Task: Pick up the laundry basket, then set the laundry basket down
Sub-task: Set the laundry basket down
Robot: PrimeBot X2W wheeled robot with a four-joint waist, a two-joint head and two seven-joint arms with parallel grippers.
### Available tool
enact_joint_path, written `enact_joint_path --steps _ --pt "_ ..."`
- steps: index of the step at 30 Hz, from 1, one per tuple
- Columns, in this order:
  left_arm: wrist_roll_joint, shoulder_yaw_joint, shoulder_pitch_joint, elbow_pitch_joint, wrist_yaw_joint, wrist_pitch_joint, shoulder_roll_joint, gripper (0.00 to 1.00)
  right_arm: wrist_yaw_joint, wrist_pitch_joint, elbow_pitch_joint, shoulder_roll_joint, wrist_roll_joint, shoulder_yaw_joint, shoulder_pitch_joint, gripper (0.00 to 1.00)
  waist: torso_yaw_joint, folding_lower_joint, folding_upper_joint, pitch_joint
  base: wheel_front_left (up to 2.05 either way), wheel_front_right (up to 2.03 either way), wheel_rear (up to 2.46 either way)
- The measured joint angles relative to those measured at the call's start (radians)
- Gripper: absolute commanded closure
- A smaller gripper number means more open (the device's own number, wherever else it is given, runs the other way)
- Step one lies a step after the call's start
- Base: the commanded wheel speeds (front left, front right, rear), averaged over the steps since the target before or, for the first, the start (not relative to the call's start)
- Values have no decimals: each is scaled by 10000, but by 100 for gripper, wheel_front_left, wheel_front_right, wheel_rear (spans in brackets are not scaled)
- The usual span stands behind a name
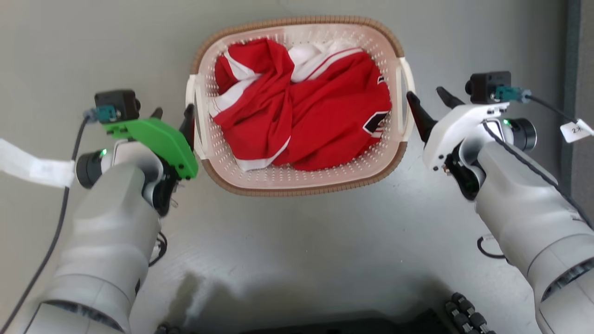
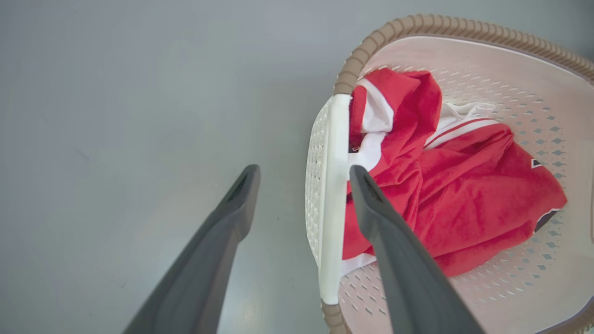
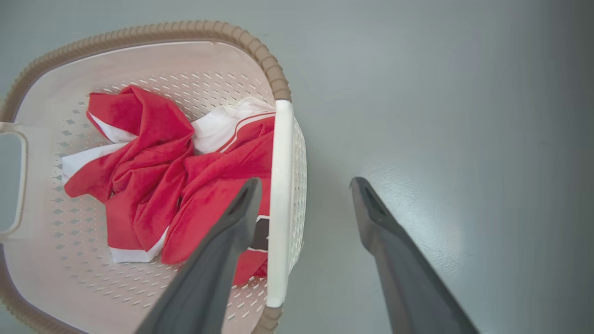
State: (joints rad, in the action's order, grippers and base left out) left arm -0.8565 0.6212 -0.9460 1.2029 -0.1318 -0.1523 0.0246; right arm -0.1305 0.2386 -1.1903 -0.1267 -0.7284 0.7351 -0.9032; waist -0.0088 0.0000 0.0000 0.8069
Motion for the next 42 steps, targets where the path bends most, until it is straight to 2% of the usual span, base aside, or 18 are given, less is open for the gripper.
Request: enact_joint_path --steps 14,28,33,42 --pt "15 263 839 -165 0 -709 125 0 2 88 245 -75 -52 -326 824 0 -22 0 0 -1671 0 0 0" --pt "190 314 1528 -830 0 -966 470 0 562 117 1687 -378 173 -1220 1607 0 -107 0 0 -3556 0 0 0" --pt "545 -82 1664 -1785 21 -965 840 0 828 117 2395 -426 387 -1628 2045 0 -143 -1 0 -4278 0 0 0" --pt "1292 -656 2201 -3208 550 -968 1212 0 1187 117 3484 -627 988 -2010 2680 0 -189 -1 0 -5227 0 0 0"
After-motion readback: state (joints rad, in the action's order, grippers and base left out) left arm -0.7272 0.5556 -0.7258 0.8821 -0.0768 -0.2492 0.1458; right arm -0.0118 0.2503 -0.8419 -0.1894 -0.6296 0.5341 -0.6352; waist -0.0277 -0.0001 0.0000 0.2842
